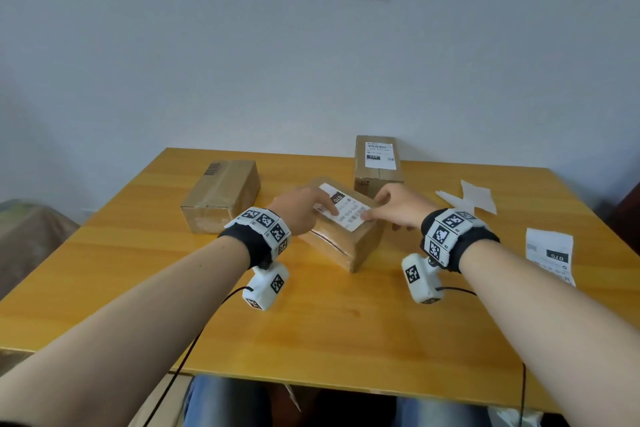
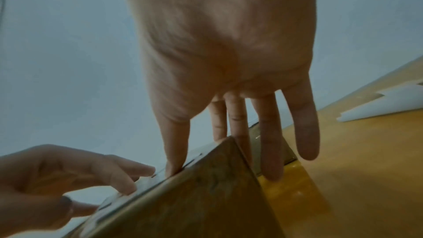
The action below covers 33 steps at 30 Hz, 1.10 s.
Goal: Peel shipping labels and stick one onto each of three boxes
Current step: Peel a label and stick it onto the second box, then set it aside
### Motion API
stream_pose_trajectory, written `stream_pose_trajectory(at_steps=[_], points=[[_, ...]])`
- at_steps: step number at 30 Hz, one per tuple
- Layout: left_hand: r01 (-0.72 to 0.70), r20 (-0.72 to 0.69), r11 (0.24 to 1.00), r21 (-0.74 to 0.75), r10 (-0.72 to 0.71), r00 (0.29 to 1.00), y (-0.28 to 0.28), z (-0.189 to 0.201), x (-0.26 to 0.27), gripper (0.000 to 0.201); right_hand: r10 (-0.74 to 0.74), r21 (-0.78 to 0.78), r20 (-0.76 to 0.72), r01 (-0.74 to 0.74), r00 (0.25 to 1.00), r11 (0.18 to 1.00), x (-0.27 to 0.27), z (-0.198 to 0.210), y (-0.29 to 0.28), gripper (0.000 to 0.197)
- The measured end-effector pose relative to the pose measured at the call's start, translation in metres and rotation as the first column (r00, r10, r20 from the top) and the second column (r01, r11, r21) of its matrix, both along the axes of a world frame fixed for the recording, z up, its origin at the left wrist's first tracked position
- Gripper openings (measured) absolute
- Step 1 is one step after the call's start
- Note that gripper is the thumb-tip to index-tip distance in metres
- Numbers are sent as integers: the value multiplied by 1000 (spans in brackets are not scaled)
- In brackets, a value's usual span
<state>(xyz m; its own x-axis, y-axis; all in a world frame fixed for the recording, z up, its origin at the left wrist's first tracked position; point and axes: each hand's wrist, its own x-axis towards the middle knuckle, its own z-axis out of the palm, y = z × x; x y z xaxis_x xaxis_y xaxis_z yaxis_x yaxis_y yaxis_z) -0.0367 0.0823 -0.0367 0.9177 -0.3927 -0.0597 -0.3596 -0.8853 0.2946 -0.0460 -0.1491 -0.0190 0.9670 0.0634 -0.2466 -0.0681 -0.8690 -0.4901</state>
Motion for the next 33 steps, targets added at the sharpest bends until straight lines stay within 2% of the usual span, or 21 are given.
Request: stream_pose_trajectory(at_steps=[2, 6, 8, 10, 11, 13, 15, 17, 21, 27, 30, 33], points=[[-12, 32, 999, -52, 14, 999, 12, -1, 3, 51, 8, -19, -53, -9, 999, 1000, -3, 3, 3, 77], [-149, 271, 979, -140, 183, 945, 29, -2, 9, 37, 83, -45, -186, -93, 979, 995, -10, 11, 13, 102], [-214, 353, 973, -82, 229, 907, 33, -6, 12, 36, 119, -30, -237, -129, 964, 991, -17, 16, 19, 98], [-253, 394, 965, -65, 258, 882, 33, -10, 14, 39, 159, 13, -285, -162, 945, 987, -21, 19, 24, 73], [-265, 389, 959, -105, 284, 876, 31, -12, 14, 42, 179, 36, -312, -176, 933, 984, -24, 20, 25, 61], [-270, 342, 929, -251, 347, 873, 25, -16, 13, 48, 195, 67, -345, -183, 918, 981, -28, 19, 28, 53], [-263, 333, 912, -315, 366, 869, 16, -19, 13, 51, 208, 97, -361, -185, 909, 978, -32, 19, 30, 43], [-238, 370, 930, -281, 334, 867, 7, -19, 13, 51, 225, 106, -387, -199, 894, 974, -34, 19, 33, 31], [-200, 372, 973, -118, 230, 899, -10, -19, 12, 52, 242, 111, -436, -215, 867, 970, -34, 17, 36, 24], [-204, 193, 973, -112, 223, 956, -31, -28, 4, 63, 205, 74, -455, -193, 866, 978, -25, 8, 36, 44], [-196, 133, 980, -29, 198, 971, -31, -33, 3, 77, 201, 64, -454, -193, 868, 979, -24, 5, 34, 51], [-204, 141, 977, 65, 193, 971, -35, -37, 2, 82, 194, 51, -467, -192, 863, 980, -20, 1, 33, 55]])
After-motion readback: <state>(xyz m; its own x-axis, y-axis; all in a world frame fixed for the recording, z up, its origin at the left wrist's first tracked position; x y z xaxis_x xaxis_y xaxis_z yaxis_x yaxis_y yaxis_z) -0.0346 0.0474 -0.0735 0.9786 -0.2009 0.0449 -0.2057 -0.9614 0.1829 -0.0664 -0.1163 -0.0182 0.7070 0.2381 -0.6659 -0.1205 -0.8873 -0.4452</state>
